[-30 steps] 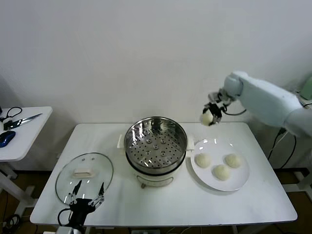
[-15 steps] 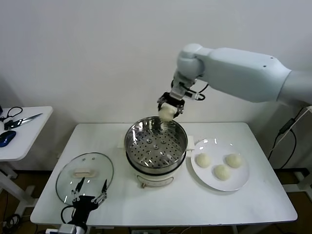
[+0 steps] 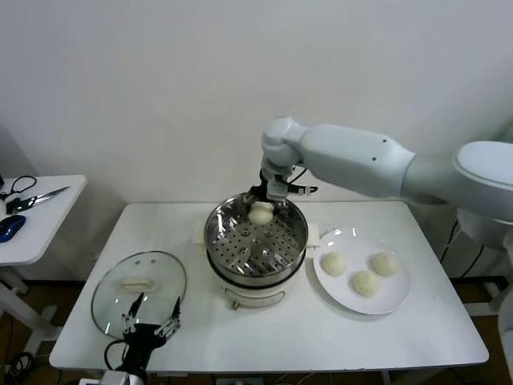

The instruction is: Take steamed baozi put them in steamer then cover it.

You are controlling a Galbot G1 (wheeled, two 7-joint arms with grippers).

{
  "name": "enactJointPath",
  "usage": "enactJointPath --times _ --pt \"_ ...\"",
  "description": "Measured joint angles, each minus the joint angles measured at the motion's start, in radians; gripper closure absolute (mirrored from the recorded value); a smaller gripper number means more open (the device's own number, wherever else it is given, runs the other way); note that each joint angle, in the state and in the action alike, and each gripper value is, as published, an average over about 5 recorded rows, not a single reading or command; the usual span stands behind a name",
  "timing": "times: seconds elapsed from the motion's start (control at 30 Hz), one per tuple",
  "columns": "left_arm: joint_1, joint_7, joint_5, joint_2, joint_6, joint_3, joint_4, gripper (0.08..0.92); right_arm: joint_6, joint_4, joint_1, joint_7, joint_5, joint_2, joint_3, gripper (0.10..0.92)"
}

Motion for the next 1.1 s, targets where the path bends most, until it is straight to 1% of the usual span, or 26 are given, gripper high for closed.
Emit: enactJointPath --times 0.23,0.47,0.53,0.63,0.73,0.9,1.0,1.1 --pt "0.000 -0.004 0.001 -0.004 -0.002 0.005 0.001 0.177 0.026 -0.088 -0.069 0.026 -0.068 0.034 0.050 0.330" --pt "0.003 -0.008 0.001 -0.005 -0.004 0.009 0.001 0.177 0.044 -0.157 -0.110 0.045 -0.103 0.071 0.089 0.327" --pt "0.003 -0.009 0.002 -0.005 -0.004 0.011 0.000 0.177 0.050 -0.167 -0.113 0.046 -0.105 0.075 0.093 0.305" --pt "0.003 -0.009 0.004 -0.005 -0.003 0.015 -0.001 0.177 0.059 -0.174 -0.108 0.035 -0.092 0.078 0.089 0.243" --pt "0.004 -0.010 0.007 -0.005 -0.002 0.020 -0.003 0.177 0.066 -0.174 -0.089 0.011 -0.053 0.076 0.070 0.209" --pt "0.006 -0.010 0.009 -0.006 -0.003 0.024 -0.007 0.177 0.071 -0.160 -0.035 -0.035 0.051 0.063 0.025 0.203" --pt "0.008 -0.010 0.009 -0.007 -0.003 0.024 -0.011 0.177 0.056 -0.144 0.021 -0.066 0.155 0.042 -0.014 0.202" --pt "0.011 -0.010 0.009 -0.008 -0.003 0.024 -0.015 0.177 0.012 -0.124 0.098 -0.098 0.302 0.009 -0.078 0.202"
